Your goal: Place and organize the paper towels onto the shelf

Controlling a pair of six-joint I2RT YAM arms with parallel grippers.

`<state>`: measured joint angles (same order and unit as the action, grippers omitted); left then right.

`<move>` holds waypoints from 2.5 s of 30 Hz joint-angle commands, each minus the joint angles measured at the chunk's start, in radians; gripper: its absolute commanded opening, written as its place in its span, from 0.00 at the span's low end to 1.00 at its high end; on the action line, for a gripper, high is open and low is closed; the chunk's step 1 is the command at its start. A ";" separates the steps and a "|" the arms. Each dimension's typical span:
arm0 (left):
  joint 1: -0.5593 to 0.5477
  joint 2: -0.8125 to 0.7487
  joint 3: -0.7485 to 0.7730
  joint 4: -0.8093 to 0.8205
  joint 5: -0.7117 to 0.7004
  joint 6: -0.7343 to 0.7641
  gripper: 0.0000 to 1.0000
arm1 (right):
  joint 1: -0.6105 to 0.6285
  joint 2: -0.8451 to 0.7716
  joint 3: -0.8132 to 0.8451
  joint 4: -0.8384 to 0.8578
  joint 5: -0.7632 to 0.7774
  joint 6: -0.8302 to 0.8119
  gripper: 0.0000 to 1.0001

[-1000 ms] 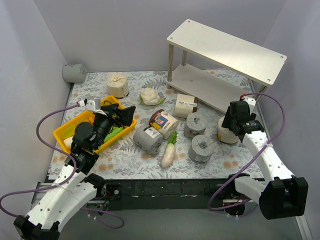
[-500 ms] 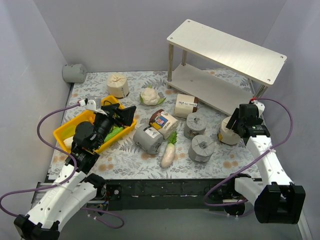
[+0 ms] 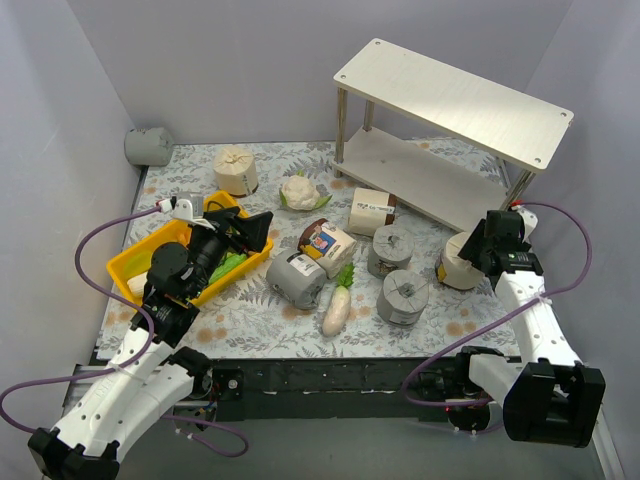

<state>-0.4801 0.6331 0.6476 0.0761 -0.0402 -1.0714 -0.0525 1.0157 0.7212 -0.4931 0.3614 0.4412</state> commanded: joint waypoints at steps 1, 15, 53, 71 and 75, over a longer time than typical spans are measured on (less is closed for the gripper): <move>0.003 -0.001 0.009 0.008 0.008 0.002 0.98 | -0.015 0.014 -0.012 0.054 -0.019 0.013 0.74; 0.003 0.008 0.007 0.011 0.014 -0.001 0.98 | -0.024 -0.031 0.062 0.068 -0.183 -0.070 0.31; 0.003 -0.001 0.009 -0.004 -0.029 0.013 0.98 | 0.256 0.682 1.524 0.025 -0.095 -0.185 0.35; 0.003 0.010 0.009 -0.007 -0.032 0.014 0.98 | 0.203 0.736 1.540 0.102 -0.202 -0.180 0.68; 0.003 0.011 0.011 -0.007 -0.032 0.016 0.98 | 0.192 0.696 1.474 0.146 -0.208 -0.186 0.65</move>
<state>-0.4801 0.6464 0.6476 0.0746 -0.0631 -1.0706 0.1547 1.7599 2.2250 -0.4473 0.1791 0.2695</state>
